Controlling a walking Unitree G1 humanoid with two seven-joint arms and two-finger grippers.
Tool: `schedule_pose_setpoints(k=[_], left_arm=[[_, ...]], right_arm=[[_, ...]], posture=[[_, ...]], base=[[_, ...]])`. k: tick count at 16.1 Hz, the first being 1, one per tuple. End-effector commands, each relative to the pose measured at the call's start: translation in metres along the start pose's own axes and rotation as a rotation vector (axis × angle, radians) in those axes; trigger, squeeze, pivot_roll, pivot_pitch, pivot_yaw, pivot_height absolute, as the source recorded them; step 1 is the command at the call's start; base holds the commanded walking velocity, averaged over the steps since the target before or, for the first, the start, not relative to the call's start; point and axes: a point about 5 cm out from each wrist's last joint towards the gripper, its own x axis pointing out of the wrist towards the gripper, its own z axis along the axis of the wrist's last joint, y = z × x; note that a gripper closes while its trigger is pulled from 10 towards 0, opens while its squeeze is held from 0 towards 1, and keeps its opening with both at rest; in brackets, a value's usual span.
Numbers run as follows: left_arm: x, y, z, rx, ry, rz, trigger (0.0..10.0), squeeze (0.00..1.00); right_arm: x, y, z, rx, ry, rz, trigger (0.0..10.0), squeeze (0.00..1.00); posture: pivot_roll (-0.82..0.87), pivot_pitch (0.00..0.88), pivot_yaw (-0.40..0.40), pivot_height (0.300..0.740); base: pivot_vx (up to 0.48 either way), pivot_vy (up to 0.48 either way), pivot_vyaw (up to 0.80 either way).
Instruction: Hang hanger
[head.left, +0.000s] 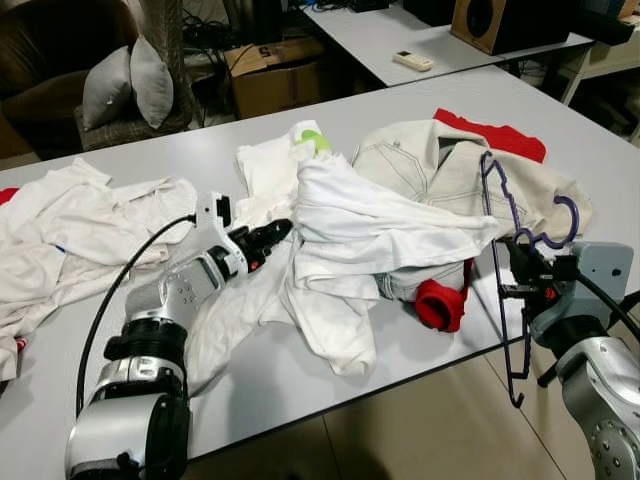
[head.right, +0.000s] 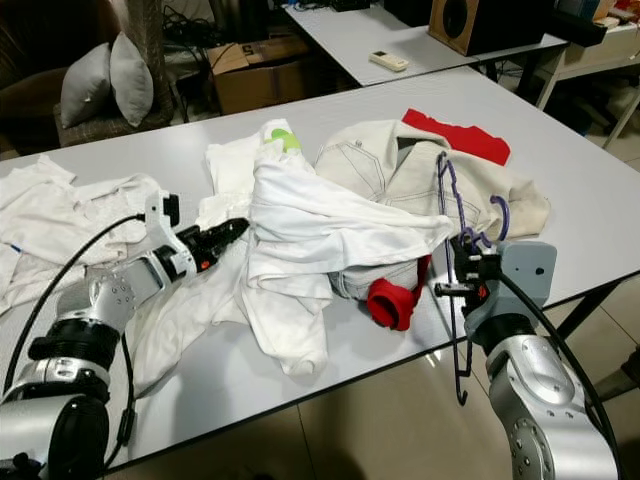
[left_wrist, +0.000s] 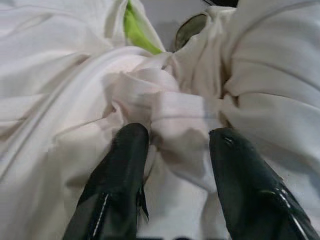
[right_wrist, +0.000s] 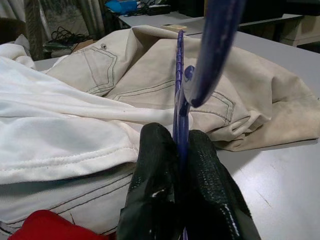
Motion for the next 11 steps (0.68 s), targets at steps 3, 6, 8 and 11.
schedule_pose_setpoints(k=[3,6,8,11], left_arm=[[0.0047,-0.0040,0.0054,0.005,-0.022,0.001,0.0,0.00],[0.0077,-0.0060,0.0046,0.003,-0.026,-0.010,0.0,0.00],[0.0082,-0.0064,0.0044,0.003,-0.028,-0.014,0.0,0.00],[0.0088,-0.0065,0.0050,0.005,-0.035,-0.014,0.0,0.00]], right_arm=[[-0.0015,0.0033,-0.0037,-0.006,0.028,0.022,10.0,0.00],[-0.0022,0.0025,-0.0035,-0.007,0.028,0.019,10.0,0.00],[-0.0023,0.0024,-0.0034,-0.008,0.028,0.020,10.0,0.00],[-0.0013,0.0021,-0.0025,-0.011,0.026,0.024,10.0,0.00]], posture=[[-0.08,0.000,0.096,0.740],[-0.08,0.000,0.096,0.740],[-0.08,0.000,0.095,0.740],[-0.08,0.000,0.091,0.740]], base=[[0.000,0.000,0.00],[0.000,0.000,0.00],[0.000,0.000,0.00],[0.000,0.000,0.00]])
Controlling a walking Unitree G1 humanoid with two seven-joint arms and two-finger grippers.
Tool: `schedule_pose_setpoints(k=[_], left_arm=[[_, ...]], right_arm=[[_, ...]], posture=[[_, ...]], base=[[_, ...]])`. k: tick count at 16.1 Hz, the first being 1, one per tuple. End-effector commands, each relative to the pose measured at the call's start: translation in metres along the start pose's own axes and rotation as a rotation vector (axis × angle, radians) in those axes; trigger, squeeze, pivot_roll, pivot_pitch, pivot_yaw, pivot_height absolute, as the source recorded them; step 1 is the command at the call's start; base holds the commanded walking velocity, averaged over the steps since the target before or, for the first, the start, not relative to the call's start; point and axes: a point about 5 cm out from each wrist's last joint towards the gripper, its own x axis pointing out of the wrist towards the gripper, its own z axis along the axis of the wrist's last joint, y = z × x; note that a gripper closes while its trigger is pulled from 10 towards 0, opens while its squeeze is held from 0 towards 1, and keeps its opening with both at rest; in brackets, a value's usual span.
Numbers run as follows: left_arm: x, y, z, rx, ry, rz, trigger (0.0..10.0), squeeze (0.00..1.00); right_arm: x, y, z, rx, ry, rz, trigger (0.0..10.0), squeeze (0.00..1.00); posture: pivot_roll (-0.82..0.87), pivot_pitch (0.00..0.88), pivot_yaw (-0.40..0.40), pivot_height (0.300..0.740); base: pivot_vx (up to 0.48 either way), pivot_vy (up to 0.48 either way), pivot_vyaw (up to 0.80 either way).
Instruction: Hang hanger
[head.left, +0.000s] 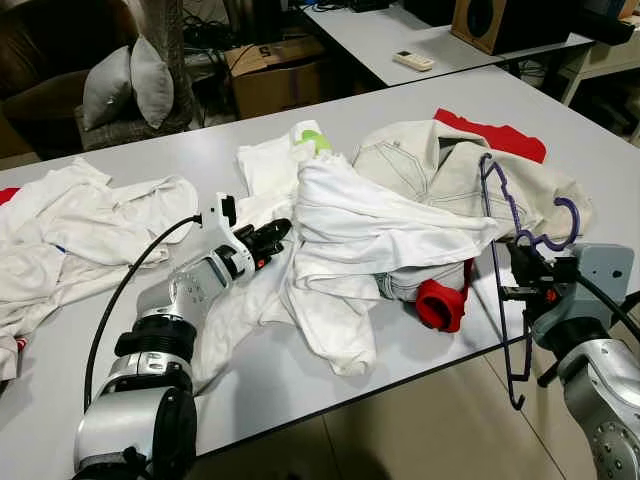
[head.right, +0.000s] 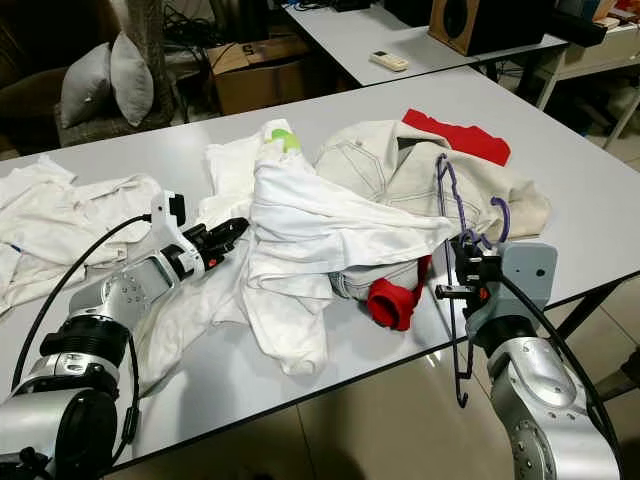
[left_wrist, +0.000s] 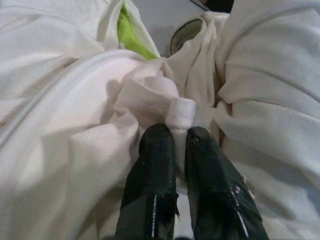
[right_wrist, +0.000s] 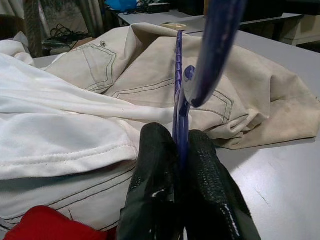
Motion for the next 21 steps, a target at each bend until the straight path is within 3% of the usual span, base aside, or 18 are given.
schedule_pose_setpoints(k=[1,3,5,7,8,11,13,14,17,18,19,21], left_arm=[[0.002,-0.002,0.007,0.018,-0.014,-0.001,0.0,0.00],[0.002,-0.002,0.011,0.033,-0.039,0.008,0.0,0.00],[0.001,-0.003,0.029,0.054,-0.120,0.031,0.0,0.00],[0.003,-0.014,0.067,0.100,-0.237,0.031,0.0,0.00],[0.002,-0.029,0.104,0.146,-0.342,0.026,0.0,0.00],[-0.004,-0.066,0.165,0.231,-0.512,-0.058,0.0,0.00],[-0.018,-0.112,0.214,0.269,-0.675,-0.223,0.0,0.00],[-0.020,-0.118,0.220,0.265,-0.696,-0.249,0.0,0.00],[-0.047,-0.168,0.261,0.265,-0.839,-0.474,0.0,0.00],[-0.049,-0.172,0.264,0.266,-0.831,-0.501,0.0,0.00],[-0.046,-0.172,0.259,0.319,-0.768,-0.493,0.0,0.00],[-0.026,-0.155,0.220,0.467,-0.491,-0.457,0.0,0.00]], right_arm=[[0.001,0.003,-0.001,-0.004,0.018,0.027,10.0,0.00],[0.001,0.004,-0.001,-0.005,0.020,0.030,10.0,0.00],[0.000,0.005,-0.002,-0.004,0.022,0.031,10.0,0.00],[0.001,0.005,-0.002,-0.002,0.018,0.028,10.0,0.00],[0.004,0.005,0.000,-0.001,0.011,0.030,10.0,0.00],[0.007,0.007,0.000,-0.002,0.004,0.037,10.0,0.00],[0.008,0.007,0.002,-0.003,-0.005,0.038,10.0,0.00],[0.009,0.007,0.003,-0.003,-0.007,0.038,10.0,0.00],[0.012,0.006,0.005,0.000,-0.024,0.028,10.0,0.00],[0.013,0.007,0.005,0.001,-0.024,0.029,10.0,0.00],[0.013,0.009,0.005,0.002,-0.025,0.033,10.0,0.00],[0.011,0.015,0.010,0.019,-0.058,0.073,10.0,0.00]], posture=[[-0.08,0.000,0.089,0.740],[-0.08,0.000,0.088,0.740],[-0.08,0.000,0.088,0.740],[-0.08,0.000,0.089,0.740],[-0.07,0.000,0.090,0.740],[-0.07,0.000,0.089,0.740],[-0.07,0.000,0.090,0.740],[-0.07,0.000,0.090,0.740],[-0.06,0.000,0.091,0.740],[-0.06,0.000,0.091,0.740],[-0.05,0.000,0.088,0.740],[-0.05,0.000,0.084,0.740]], base=[[0.000,0.000,0.00],[0.000,0.000,0.00],[0.000,0.000,0.00],[0.000,0.000,0.00],[0.000,0.000,0.00],[0.000,0.000,0.00],[0.000,0.000,0.00],[0.000,0.000,0.00],[0.000,0.000,0.00],[0.000,0.000,0.00],[0.000,0.000,0.00],[0.000,0.000,0.00]])
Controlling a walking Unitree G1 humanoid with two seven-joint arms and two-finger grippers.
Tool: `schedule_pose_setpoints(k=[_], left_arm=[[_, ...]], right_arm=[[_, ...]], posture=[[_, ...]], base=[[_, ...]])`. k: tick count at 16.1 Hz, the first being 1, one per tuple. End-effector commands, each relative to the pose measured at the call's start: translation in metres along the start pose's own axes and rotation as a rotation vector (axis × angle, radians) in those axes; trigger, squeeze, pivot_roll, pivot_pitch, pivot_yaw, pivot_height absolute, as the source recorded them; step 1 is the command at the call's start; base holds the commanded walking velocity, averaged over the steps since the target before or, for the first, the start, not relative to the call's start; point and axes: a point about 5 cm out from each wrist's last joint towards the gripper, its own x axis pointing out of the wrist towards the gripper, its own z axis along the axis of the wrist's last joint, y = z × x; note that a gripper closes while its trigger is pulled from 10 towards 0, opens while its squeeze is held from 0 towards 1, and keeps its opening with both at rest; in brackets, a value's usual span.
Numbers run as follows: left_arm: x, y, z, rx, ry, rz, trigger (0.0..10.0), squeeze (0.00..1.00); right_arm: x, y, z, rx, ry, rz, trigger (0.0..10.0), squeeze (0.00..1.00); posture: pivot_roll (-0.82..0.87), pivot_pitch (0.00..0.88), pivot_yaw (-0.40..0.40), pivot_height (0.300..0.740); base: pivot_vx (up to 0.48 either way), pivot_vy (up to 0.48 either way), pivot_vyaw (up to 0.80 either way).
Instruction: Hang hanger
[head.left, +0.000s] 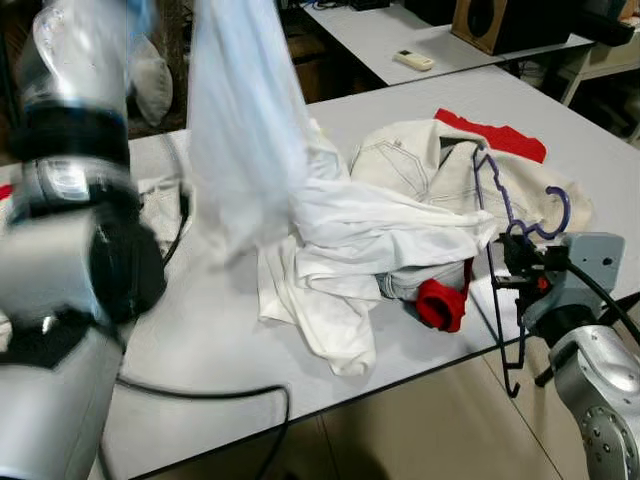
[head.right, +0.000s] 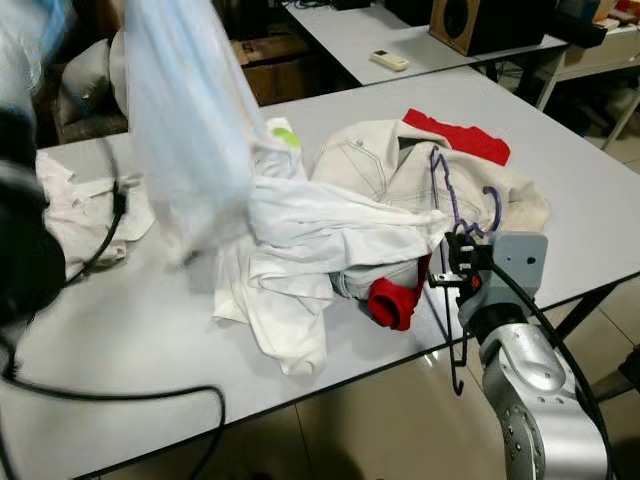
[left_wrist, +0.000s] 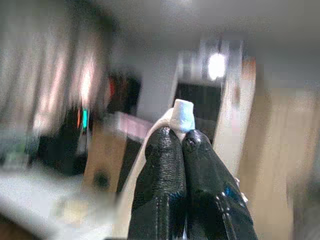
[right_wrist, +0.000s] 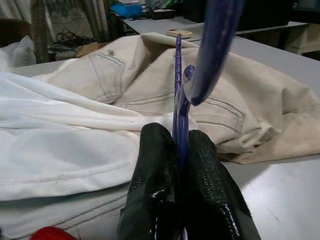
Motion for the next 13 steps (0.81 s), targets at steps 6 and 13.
schedule_pose_setpoints(k=[6,13], left_arm=[[-0.016,-0.011,-0.094,0.050,0.423,-0.014,0.0,0.00],[-0.014,-0.066,-0.181,0.025,0.580,-0.133,10.0,1.00]], right_arm=[[-0.007,0.016,0.021,0.103,-0.139,0.144,10.0,0.00],[-0.013,-0.008,0.019,0.148,-0.151,-0.032,10.0,0.00]], posture=[[-0.05,0.000,0.084,0.740],[-0.07,0.000,0.099,0.740]], base=[[0.000,0.000,0.00],[0.000,0.000,0.00]])
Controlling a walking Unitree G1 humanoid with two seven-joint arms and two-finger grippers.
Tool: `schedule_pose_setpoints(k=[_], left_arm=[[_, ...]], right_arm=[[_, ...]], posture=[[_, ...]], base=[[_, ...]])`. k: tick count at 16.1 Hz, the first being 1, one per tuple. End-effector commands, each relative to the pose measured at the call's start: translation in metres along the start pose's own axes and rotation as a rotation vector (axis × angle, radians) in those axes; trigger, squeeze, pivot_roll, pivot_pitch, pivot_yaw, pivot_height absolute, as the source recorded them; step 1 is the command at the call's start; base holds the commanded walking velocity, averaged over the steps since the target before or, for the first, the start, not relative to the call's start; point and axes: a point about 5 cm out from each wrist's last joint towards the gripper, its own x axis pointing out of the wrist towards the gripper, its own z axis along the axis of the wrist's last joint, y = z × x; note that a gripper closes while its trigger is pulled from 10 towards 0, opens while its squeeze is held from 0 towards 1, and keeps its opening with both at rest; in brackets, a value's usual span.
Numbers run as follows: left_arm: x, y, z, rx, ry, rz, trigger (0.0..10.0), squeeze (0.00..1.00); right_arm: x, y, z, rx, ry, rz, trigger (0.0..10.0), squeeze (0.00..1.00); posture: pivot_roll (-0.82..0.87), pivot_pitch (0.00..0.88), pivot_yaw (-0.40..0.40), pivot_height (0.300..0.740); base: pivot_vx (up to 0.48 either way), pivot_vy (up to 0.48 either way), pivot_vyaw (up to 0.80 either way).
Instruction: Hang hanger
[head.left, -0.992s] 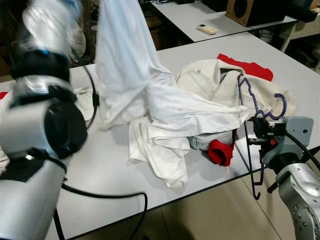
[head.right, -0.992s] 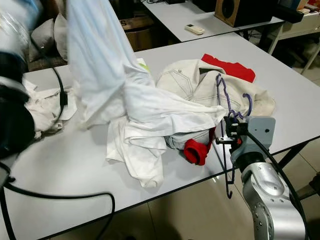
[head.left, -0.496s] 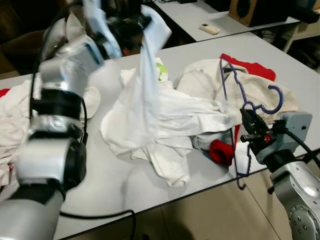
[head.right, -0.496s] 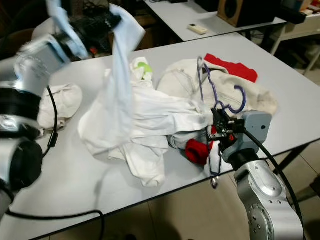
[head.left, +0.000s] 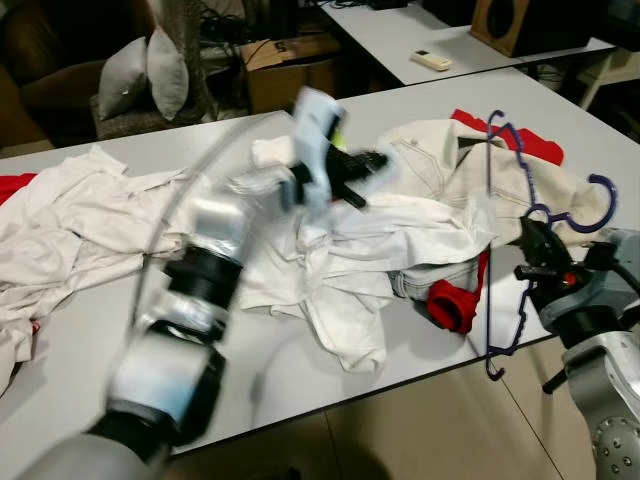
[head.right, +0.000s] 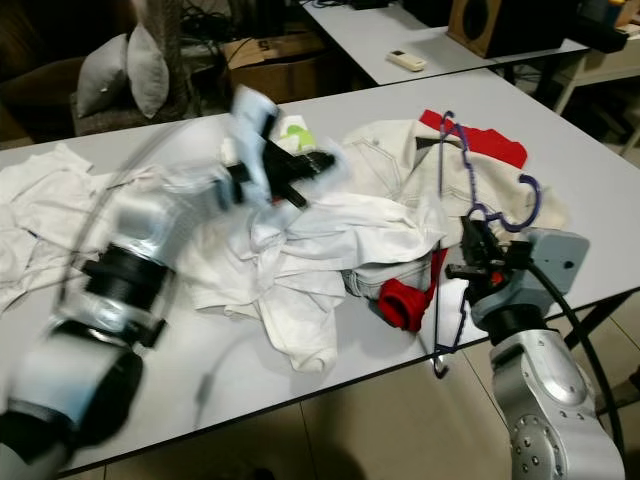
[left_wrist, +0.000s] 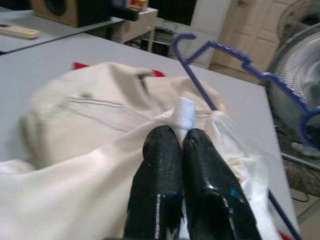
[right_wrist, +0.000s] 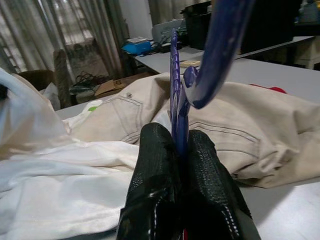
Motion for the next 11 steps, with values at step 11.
schedule_pose_setpoints(k=[11], left_arm=[[-0.051,0.019,-0.006,0.257,0.117,0.037,10.0,1.00]], right_arm=[[-0.005,-0.001,0.003,0.010,-0.025,-0.026,10.0,0.00]], posture=[[-0.08,0.000,0.106,0.740]], base=[[0.000,0.000,0.00]])
